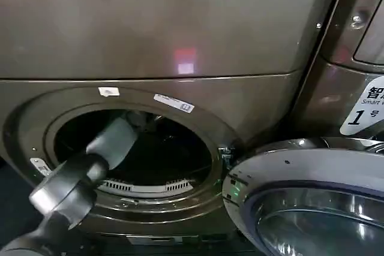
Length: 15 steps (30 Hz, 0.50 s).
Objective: Grasp the clothes from the dryer.
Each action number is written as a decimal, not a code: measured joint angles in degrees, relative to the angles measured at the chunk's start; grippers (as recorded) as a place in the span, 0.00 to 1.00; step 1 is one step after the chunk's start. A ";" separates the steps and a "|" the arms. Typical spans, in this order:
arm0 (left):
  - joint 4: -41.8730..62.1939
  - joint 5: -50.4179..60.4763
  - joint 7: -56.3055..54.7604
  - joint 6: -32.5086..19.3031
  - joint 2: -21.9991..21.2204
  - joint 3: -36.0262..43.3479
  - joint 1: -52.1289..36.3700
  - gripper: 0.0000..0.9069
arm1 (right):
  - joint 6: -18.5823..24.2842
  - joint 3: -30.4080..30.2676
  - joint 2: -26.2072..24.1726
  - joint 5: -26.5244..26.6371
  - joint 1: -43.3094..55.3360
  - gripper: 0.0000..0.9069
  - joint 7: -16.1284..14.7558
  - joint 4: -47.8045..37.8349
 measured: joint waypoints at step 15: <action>-6.90 -3.88 -27.38 -6.48 -4.77 -14.51 6.65 0.00 | 1.34 -0.33 -0.56 -0.36 0.07 1.00 1.05 0.15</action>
